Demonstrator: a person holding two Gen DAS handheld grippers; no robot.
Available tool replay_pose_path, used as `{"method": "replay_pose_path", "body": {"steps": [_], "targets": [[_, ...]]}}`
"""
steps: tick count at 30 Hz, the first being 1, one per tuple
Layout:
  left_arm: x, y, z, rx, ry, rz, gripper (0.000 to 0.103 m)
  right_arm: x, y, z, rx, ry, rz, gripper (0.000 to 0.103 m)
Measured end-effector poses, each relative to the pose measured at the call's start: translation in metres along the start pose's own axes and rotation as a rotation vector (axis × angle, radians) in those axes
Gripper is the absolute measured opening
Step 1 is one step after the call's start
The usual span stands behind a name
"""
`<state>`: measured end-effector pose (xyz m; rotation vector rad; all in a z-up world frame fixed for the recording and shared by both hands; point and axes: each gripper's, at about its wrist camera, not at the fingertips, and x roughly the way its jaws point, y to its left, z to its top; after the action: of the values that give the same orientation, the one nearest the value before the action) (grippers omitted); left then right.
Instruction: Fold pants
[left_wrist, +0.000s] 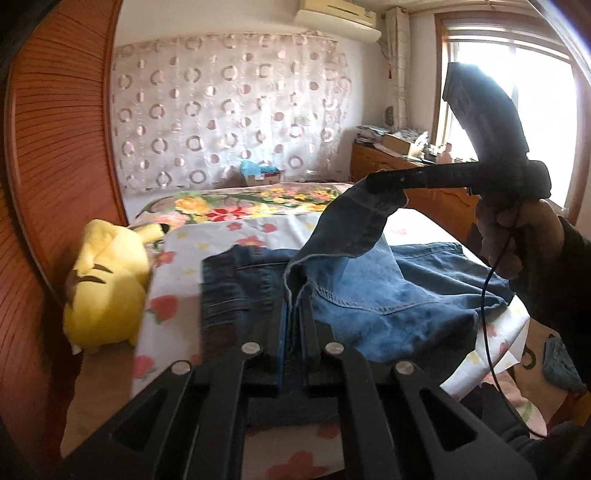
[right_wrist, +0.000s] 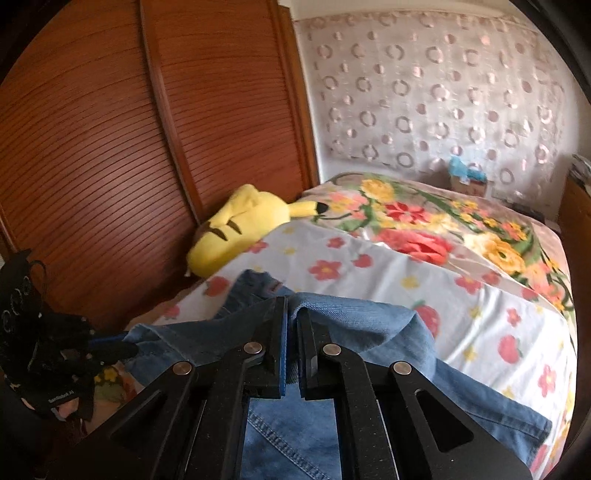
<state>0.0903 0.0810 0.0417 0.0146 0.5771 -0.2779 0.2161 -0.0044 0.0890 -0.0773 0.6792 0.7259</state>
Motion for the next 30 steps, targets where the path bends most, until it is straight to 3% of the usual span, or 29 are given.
{"method": "replay_pose_path", "body": {"steps": [12, 22, 23, 25, 26, 27, 30], "targets": [[0.004, 0.034, -0.028, -0.049, 0.059, 0.073, 0.003, 0.076, 0.036, 0.018, -0.030, 0.085, 0.030, 0.001], [0.018, 0.030, -0.034, -0.045, 0.090, 0.082, 0.003, 0.126, 0.036, 0.023, -0.045, 0.163, -0.052, 0.002], [0.017, 0.031, -0.034, -0.044, 0.090, 0.082, 0.003, 0.127, 0.035, 0.023, -0.037, 0.165, -0.053, 0.004], [0.017, 0.030, -0.034, -0.044, 0.089, 0.081, 0.003, 0.126, 0.034, 0.022, -0.033, 0.170, -0.053, 0.030], [0.018, 0.028, -0.032, -0.043, 0.087, 0.084, 0.003, 0.124, 0.033, 0.021, -0.035, 0.166, -0.059, 0.057], [0.019, 0.028, -0.031, -0.045, 0.086, 0.084, 0.003, 0.121, 0.032, 0.020, -0.035, 0.155, -0.060, 0.072], [0.021, 0.026, -0.028, -0.050, 0.084, 0.087, 0.003, 0.111, 0.029, 0.018, -0.032, 0.138, -0.063, 0.072]]}}
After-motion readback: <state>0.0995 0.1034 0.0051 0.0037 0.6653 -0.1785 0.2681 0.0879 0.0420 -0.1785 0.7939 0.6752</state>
